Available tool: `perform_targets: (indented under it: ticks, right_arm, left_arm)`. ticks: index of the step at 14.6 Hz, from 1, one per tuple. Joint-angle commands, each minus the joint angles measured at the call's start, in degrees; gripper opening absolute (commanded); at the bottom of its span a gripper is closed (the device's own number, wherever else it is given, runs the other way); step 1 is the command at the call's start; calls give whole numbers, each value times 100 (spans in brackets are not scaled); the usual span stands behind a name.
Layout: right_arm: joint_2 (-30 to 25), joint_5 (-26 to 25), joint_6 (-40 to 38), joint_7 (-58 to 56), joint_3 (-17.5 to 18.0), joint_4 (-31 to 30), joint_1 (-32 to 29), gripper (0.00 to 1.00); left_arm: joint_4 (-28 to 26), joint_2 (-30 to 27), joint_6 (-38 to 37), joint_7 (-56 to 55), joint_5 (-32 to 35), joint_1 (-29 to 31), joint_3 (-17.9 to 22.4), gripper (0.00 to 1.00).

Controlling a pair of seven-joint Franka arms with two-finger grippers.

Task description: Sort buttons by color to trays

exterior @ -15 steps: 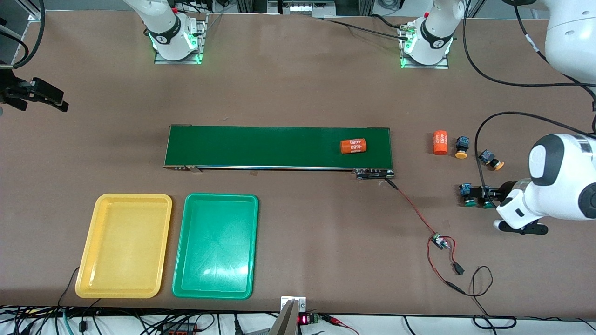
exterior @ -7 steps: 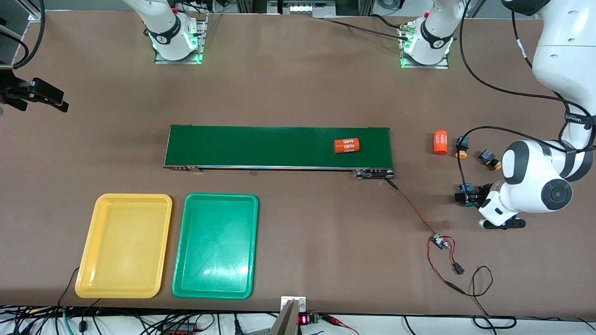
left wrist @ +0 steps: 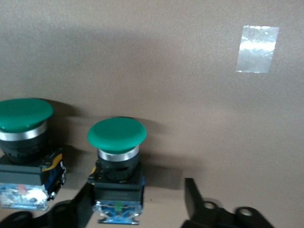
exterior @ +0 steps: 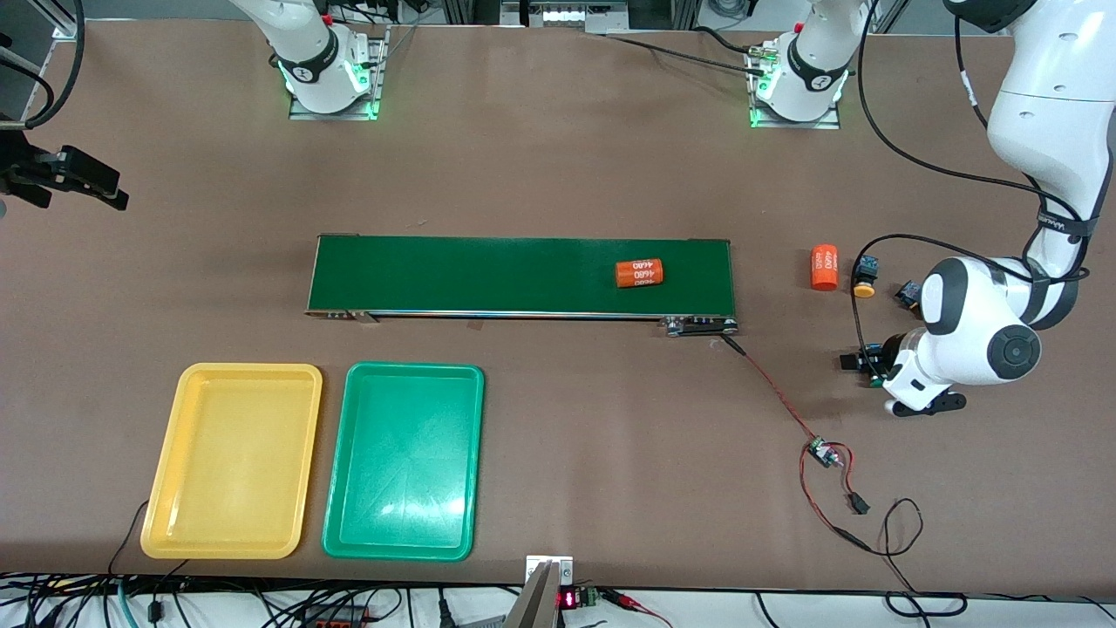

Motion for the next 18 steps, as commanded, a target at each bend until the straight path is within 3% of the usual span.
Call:
perform_targets:
  ticks: [1,3,6,9,15,18]
  right_arm:
    - [-29,12,-26,77,56,31,3,100]
    - [-29,20,-26,77,56,31,3,100]
    - [-29,20,-35,77,56,23,-5,100]
    - [-20,20,-26,77,56,22,-14,100]
    - [-11,20,-35,77,56,22,-23,100]
    - [-11,20,-26,77,56,22,-23,100]
  left_arm:
    - [-139,-236,-74,-163,104,46,-136,27]
    - [19,-411,-634,-163,52,29,-424,23]
    - [204,-552,-1671,-582,43,29,-996,23]
    - [222,-772,-2218,-962,17,73,-1663,23]
    - [-120,-957,-2246,-2251,-133,-15,-3140,24]
    - [-751,-948,-1529,-2509,-115,-50,-3327,24]
